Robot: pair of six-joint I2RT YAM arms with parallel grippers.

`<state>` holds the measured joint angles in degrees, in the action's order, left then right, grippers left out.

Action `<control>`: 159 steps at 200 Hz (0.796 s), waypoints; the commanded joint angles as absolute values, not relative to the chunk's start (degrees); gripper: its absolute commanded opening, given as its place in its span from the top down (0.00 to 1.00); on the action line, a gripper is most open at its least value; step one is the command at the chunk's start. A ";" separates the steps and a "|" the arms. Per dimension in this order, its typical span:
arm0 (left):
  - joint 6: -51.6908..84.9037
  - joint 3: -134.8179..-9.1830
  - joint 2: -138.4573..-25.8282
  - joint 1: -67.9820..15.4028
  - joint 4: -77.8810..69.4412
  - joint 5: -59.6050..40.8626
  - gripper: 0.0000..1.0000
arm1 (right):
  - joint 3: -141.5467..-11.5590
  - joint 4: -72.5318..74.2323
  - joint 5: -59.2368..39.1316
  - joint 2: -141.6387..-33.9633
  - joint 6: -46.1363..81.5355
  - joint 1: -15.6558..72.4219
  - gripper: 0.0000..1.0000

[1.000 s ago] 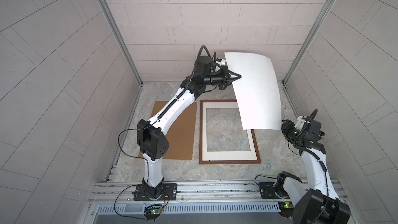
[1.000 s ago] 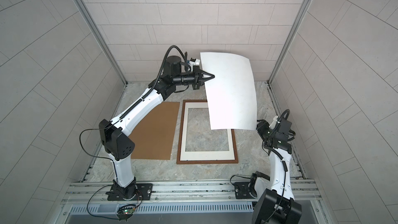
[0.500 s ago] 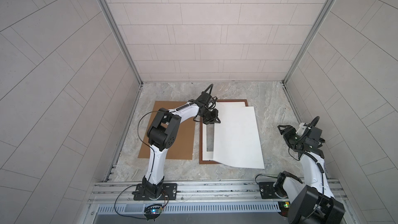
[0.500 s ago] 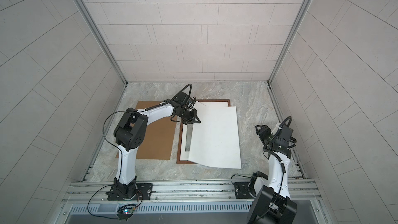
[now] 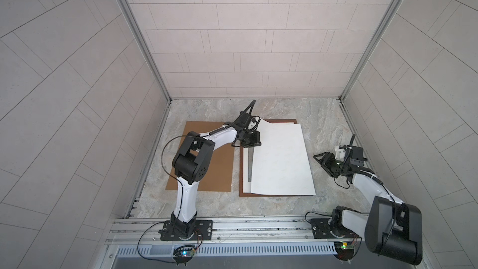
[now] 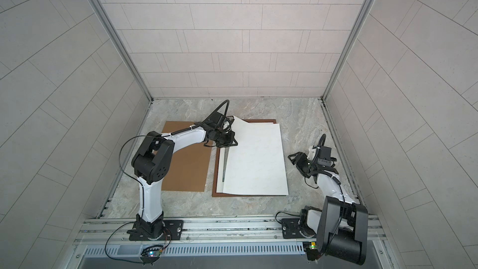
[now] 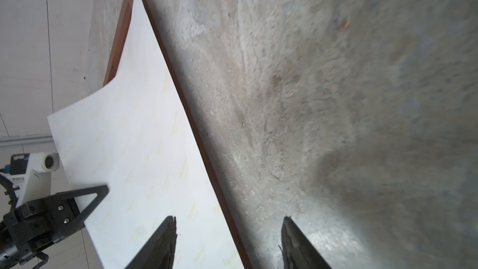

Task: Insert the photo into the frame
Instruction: 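Lower the poster face down into the brown frame with the left gripper, then press the poster's edge nearest the cardboard into the frame with the left gripper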

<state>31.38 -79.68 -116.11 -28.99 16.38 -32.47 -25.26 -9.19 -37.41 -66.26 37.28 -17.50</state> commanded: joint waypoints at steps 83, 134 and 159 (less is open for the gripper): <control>28.34 -80.35 -115.86 -24.72 15.74 -31.61 1.00 | -27.39 -5.51 -42.04 -73.65 32.72 -14.86 0.42; 30.90 -77.83 -114.42 -24.77 13.79 -30.45 1.00 | -27.44 -4.31 -42.47 -75.71 32.78 -14.07 0.43; 32.32 -75.35 -112.76 -24.76 11.64 -30.54 1.00 | -27.58 -4.36 -42.32 -75.72 32.83 -13.67 0.43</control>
<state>30.92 -77.76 -115.92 -25.12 14.09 -31.44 -26.35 -4.93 -42.02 -75.66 33.56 -14.28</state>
